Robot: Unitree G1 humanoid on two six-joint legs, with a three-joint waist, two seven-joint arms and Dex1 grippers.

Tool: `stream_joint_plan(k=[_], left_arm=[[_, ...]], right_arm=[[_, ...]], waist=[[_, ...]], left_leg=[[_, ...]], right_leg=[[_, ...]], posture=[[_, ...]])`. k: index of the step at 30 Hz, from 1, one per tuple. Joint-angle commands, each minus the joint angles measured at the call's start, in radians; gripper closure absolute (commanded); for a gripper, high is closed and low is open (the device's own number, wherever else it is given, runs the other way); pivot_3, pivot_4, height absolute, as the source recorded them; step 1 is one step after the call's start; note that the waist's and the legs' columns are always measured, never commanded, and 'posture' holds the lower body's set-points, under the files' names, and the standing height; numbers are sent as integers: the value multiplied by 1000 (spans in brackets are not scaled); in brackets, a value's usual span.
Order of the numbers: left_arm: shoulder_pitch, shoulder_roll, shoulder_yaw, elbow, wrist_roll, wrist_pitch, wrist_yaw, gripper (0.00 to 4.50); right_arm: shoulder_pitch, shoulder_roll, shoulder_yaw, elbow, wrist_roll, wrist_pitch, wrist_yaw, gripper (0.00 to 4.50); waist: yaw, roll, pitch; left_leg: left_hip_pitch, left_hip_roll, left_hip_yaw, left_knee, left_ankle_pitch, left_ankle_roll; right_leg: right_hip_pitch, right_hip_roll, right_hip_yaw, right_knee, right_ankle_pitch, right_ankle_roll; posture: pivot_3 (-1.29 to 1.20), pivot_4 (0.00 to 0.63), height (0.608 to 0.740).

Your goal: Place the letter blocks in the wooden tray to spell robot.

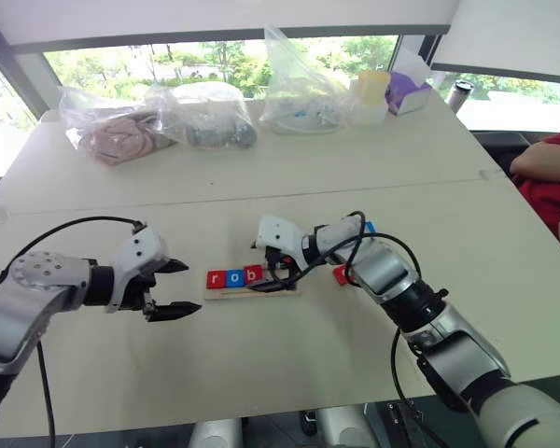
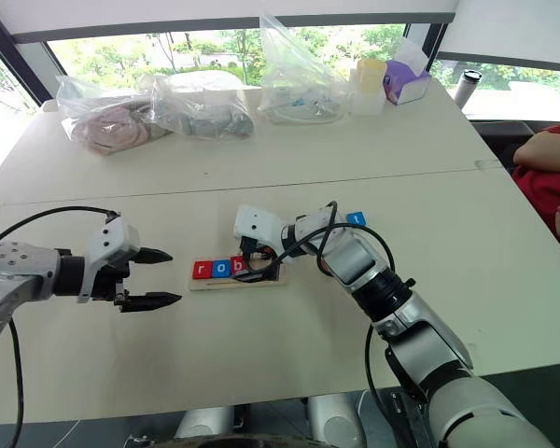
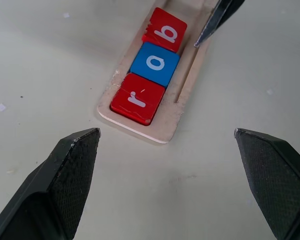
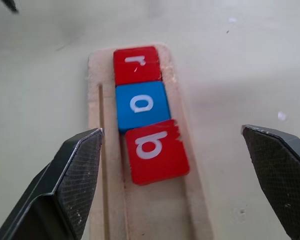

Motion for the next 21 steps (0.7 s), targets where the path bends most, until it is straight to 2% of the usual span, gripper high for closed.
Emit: stream_joint_plan(k=[1, 15, 21], left_arm=[[-21, -2, 2, -2, 9, -20, 2, 0], [-27, -10, -6, 8, 29, -31, -1, 0], [-27, -10, -13, 19, 43, -43, 0, 0]], right_arm=[[-13, 7, -17, -29, 19, -5, 21, 21], [77, 3, 27, -114, 31, 33, 71, 21], [68, 13, 8, -131, 42, 60, 59, 21]], waist=[[0, 0, 0], [0, 0, 0], [0, 0, 0]], left_leg=[[0, 0, 0, 0, 0, 0], [0, 0, 0, 0, 0, 0], [0, 0, 0, 0, 0, 0]], right_leg=[[0, 0, 0, 0, 0, 0], [0, 0, 0, 0, 0, 0], [0, 0, 0, 0, 0, 0]], posture=[[0, 150, 740], [0, 150, 740], [0, 150, 740]])
